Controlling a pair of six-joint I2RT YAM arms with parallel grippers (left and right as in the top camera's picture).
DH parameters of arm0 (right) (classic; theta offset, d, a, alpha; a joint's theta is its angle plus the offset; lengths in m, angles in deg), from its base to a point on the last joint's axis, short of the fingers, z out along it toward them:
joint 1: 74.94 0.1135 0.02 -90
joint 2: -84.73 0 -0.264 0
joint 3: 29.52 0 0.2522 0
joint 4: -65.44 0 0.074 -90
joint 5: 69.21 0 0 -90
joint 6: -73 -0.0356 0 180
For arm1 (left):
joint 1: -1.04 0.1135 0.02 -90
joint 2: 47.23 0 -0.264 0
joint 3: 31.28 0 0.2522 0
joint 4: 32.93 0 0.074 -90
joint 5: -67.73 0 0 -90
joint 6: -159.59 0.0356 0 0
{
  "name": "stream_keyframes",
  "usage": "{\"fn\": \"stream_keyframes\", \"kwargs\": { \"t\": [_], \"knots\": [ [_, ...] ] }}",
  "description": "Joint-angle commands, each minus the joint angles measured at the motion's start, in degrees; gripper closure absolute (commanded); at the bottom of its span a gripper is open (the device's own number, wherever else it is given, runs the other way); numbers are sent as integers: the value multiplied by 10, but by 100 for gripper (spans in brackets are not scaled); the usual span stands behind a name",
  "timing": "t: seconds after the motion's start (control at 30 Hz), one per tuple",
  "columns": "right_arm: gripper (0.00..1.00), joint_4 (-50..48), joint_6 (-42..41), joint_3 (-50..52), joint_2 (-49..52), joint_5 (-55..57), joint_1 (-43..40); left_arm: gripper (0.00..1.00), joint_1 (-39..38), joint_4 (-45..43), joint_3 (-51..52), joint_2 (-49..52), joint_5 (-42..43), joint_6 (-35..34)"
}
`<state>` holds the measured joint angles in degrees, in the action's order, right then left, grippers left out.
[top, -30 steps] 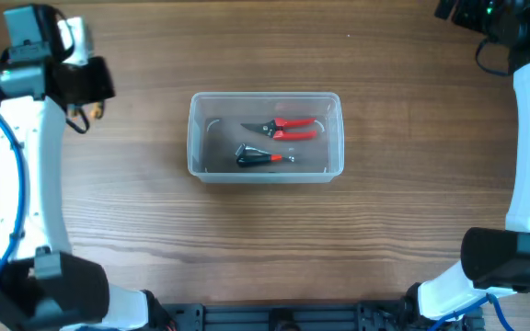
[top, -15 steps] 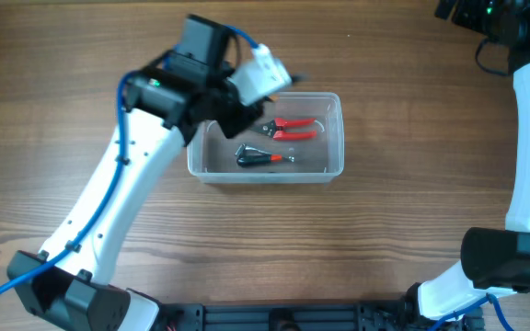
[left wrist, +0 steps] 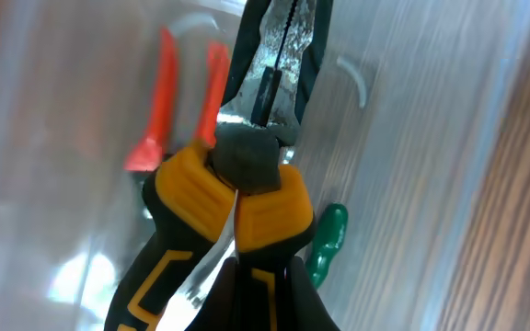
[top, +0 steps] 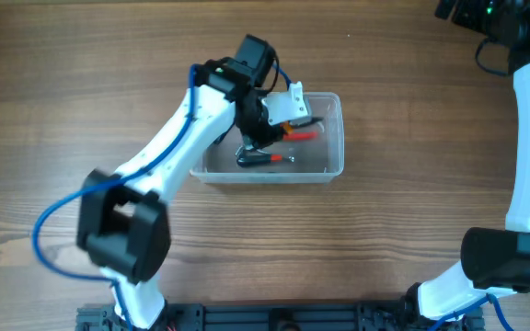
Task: Pack container
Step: 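Lift the pliers and place them into the container with left gripper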
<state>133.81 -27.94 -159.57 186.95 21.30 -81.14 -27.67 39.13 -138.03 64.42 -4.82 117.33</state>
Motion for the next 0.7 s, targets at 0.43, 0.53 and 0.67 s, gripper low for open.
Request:
{"fn": "stream_keyframes", "kwargs": {
  "t": [0.43, 0.53, 0.67],
  "knots": [
    [0, -2, -11, 0, 2, 8, 1, 89, 2, -6, -11, 107, -40, 16],
    [0, -2, -11, 0, 2, 8, 1, 84, 2, -4, -11, 106, -40, 15],
    [0, -2, -11, 0, 2, 8, 1, 77, 2, -1, -11, 103, -40, 13]
  ]
}}
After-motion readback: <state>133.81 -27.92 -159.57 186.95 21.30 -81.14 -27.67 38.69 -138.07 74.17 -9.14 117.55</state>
